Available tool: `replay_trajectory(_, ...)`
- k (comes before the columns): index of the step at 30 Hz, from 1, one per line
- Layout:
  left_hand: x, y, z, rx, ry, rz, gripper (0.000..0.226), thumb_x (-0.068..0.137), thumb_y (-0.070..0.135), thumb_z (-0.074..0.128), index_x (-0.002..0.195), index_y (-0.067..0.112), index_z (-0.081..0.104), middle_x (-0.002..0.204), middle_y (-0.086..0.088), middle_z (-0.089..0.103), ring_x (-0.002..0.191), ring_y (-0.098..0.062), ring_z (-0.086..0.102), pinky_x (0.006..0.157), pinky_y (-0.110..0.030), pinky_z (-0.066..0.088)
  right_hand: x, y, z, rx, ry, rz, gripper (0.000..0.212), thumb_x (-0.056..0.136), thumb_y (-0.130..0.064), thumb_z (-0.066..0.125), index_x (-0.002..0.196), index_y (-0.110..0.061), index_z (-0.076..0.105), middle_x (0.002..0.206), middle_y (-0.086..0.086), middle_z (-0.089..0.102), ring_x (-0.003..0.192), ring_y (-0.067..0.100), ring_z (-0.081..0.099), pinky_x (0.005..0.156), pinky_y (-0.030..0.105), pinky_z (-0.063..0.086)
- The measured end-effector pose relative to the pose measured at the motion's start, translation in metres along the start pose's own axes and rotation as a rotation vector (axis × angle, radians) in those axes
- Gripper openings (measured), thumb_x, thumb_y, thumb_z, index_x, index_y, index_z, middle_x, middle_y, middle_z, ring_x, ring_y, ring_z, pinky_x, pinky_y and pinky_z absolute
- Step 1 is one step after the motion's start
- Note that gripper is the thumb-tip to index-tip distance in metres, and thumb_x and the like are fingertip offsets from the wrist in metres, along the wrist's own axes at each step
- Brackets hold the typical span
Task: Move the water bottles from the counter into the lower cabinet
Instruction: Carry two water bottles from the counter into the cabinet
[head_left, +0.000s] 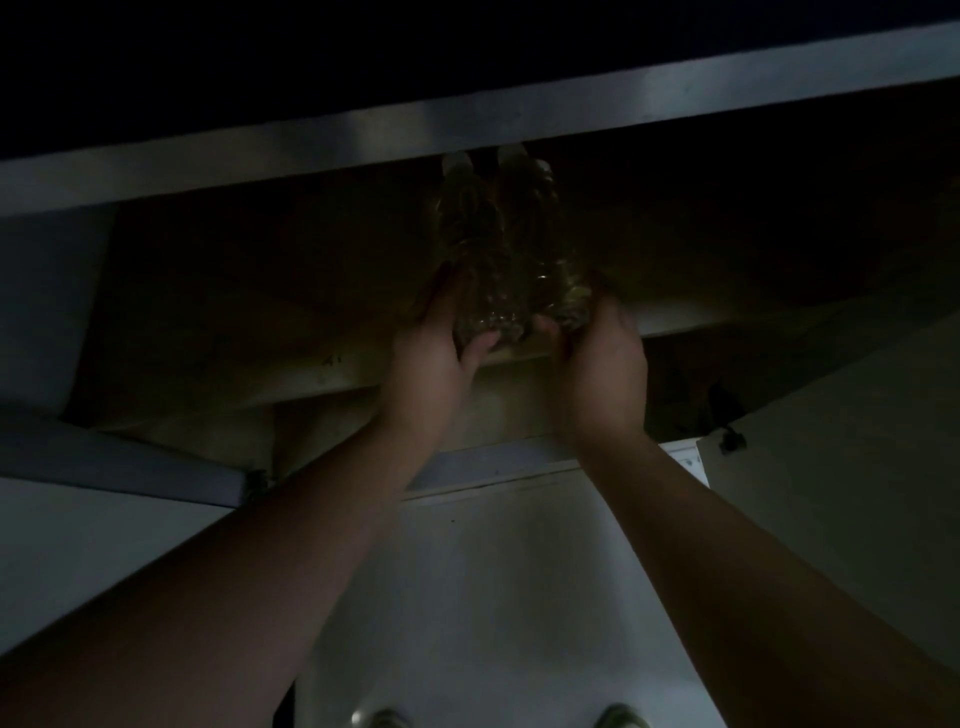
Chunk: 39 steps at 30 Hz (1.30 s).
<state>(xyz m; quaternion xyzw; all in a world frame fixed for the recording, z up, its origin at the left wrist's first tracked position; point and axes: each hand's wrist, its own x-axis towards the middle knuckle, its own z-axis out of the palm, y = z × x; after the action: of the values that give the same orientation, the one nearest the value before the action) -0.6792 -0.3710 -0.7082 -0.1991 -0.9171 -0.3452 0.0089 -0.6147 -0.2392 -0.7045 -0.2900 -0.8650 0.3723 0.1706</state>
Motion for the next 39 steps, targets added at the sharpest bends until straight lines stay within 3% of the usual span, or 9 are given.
replay_trajectory(5, 0.009, 0.005, 0.003, 0.033, -0.015, 0.011, 0.068, 0.090, 0.029, 0.067, 0.150, 0.017, 0.035, 0.145, -0.014, 0.048, 0.127, -0.030, 0.050, 0.097, -0.029, 0.040, 0.011, 0.004, 0.001, -0.052, -0.044, -0.005, 0.059, 0.092, -0.034, 0.060, 0.143, -0.014, 0.037, 0.136, 0.010, 0.049, 0.123, 0.024, 0.050, 0.096, 0.034, 0.044)
replay_trajectory(8, 0.015, 0.010, 0.007, 0.047, -0.019, 0.001, 0.068, 0.091, 0.032, 0.065, 0.150, 0.018, 0.035, 0.149, -0.012, 0.043, 0.131, -0.029, 0.047, 0.100, -0.034, 0.042, 0.017, 0.009, -0.005, -0.130, -0.094, 0.000, 0.058, 0.094, -0.032, 0.058, 0.143, -0.012, 0.035, 0.137, 0.012, 0.048, 0.123, 0.025, 0.048, 0.096, 0.031, 0.040)
replay_trajectory(16, 0.018, 0.009, 0.003, 0.032, -0.036, -0.025, 0.071, 0.090, 0.034, 0.067, 0.150, 0.016, 0.033, 0.142, -0.013, 0.051, 0.120, -0.031, 0.056, 0.087, -0.027, 0.041, 0.012, 0.009, -0.017, -0.169, -0.136, -0.070, 0.067, 0.093, -0.024, 0.060, 0.150, -0.016, 0.025, 0.145, 0.012, 0.041, 0.131, 0.025, 0.042, 0.104, 0.035, 0.038)
replay_trajectory(22, 0.017, 0.010, -0.007, 0.049, -0.076, -0.022, 0.075, 0.086, 0.031, 0.071, 0.150, 0.016, 0.034, 0.151, -0.012, 0.039, 0.132, -0.029, 0.045, 0.092, -0.023, 0.033, -0.002, 0.005, -0.025, -0.136, -0.114, -0.082, 0.067, 0.093, -0.026, 0.060, 0.150, -0.019, 0.025, 0.145, 0.010, 0.041, 0.130, 0.024, 0.044, 0.100, 0.034, 0.040)
replay_trajectory(27, 0.020, 0.014, -0.016, 0.016, -0.149, -0.054, 0.079, 0.086, 0.036, 0.070, 0.151, 0.022, 0.030, 0.151, -0.008, 0.039, 0.131, -0.026, 0.046, 0.096, -0.027, 0.040, -0.009, -0.006, -0.038, -0.151, -0.150, -0.088, 0.066, 0.094, -0.026, 0.057, 0.151, -0.018, 0.025, 0.147, 0.010, 0.040, 0.132, 0.025, 0.042, 0.102, 0.034, 0.039)
replay_trajectory(30, 0.013, 0.022, -0.027, 0.069, -0.201, -0.038, 0.076, 0.089, 0.036, 0.065, 0.153, 0.022, 0.026, 0.147, -0.010, 0.044, 0.124, -0.028, 0.052, 0.085, -0.023, 0.039, -0.019, -0.013, -0.048, -0.194, -0.160, -0.088, 0.062, 0.095, -0.039, 0.053, 0.148, -0.016, 0.031, 0.146, 0.011, 0.042, 0.130, 0.026, 0.045, 0.102, 0.038, 0.043)
replay_trajectory(34, -0.008, 0.048, -0.058, 0.149, -0.261, -0.034, 0.061, 0.095, 0.038, 0.056, 0.150, 0.024, 0.032, 0.135, -0.012, 0.055, 0.108, -0.030, 0.061, 0.075, -0.026, 0.045, -0.050, -0.024, -0.077, -0.301, -0.226, -0.084, 0.061, 0.097, -0.048, 0.041, 0.146, -0.013, 0.036, 0.148, 0.013, 0.043, 0.136, 0.028, 0.039, 0.111, 0.040, 0.033)
replay_trajectory(37, -0.035, 0.070, -0.090, 0.194, -0.354, 0.026, 0.052, 0.096, 0.038, 0.051, 0.145, 0.021, 0.042, 0.141, -0.008, 0.050, 0.120, -0.027, 0.053, 0.094, -0.036, 0.047, -0.074, -0.034, -0.111, -0.396, -0.276, -0.103, 0.065, 0.096, -0.056, 0.032, 0.145, -0.014, 0.041, 0.147, 0.010, 0.044, 0.137, 0.027, 0.038, 0.112, 0.038, 0.028)
replay_trajectory(39, -0.056, 0.086, -0.114, 0.234, -0.453, 0.062, 0.059, 0.092, 0.049, 0.038, 0.143, 0.019, 0.044, 0.145, -0.004, 0.045, 0.127, -0.026, 0.047, 0.102, -0.039, 0.042, -0.091, -0.044, -0.137, -0.451, -0.301, -0.077, 0.063, 0.096, -0.055, 0.033, 0.144, -0.016, 0.041, 0.149, 0.007, 0.043, 0.138, 0.027, 0.036, 0.113, 0.037, 0.025)
